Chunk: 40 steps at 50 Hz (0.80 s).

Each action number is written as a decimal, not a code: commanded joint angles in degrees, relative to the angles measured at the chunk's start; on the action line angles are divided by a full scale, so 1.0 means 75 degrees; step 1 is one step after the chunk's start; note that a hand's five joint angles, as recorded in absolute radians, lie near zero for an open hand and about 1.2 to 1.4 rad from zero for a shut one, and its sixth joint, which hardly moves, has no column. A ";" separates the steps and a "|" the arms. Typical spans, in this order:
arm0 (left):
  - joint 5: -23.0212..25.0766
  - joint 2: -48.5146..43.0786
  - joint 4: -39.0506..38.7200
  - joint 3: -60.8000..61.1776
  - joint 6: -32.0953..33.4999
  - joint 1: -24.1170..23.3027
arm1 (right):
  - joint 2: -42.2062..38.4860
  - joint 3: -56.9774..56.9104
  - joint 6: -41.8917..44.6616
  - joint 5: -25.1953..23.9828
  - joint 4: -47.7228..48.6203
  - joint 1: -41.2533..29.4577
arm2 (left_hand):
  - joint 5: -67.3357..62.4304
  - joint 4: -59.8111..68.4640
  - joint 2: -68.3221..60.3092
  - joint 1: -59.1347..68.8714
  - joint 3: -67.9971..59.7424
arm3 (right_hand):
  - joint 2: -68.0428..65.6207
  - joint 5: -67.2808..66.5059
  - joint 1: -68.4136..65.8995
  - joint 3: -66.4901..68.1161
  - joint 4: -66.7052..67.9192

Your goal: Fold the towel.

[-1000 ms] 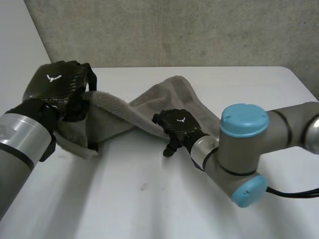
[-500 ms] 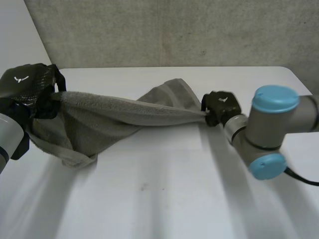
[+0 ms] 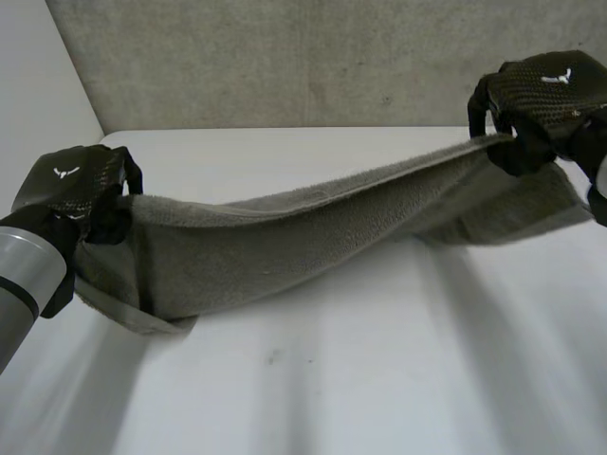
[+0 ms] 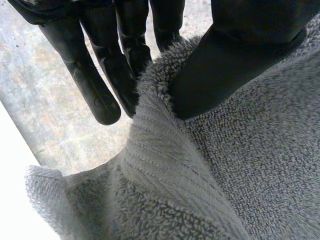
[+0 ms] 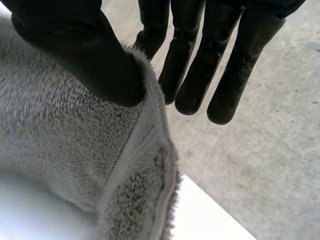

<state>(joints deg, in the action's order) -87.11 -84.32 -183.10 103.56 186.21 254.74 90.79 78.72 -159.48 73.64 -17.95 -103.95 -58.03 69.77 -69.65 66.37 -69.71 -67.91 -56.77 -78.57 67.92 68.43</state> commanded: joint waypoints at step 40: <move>-0.0069 -0.2985 -0.0126 -0.0156 0.1363 0.0055 | -0.3586 0.1304 0.0920 0.0295 -0.0302 0.0336 | -0.1596 0.1363 -0.1380 0.1818 -0.1373 | 0.3224 0.3072 0.4645 -0.3225 -0.3294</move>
<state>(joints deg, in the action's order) -87.66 -107.63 -184.06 100.61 196.46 255.49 63.05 86.86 -151.54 76.87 -19.30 -103.38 -58.03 69.77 -69.65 66.37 -69.71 -45.08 -36.86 -50.66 44.79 45.18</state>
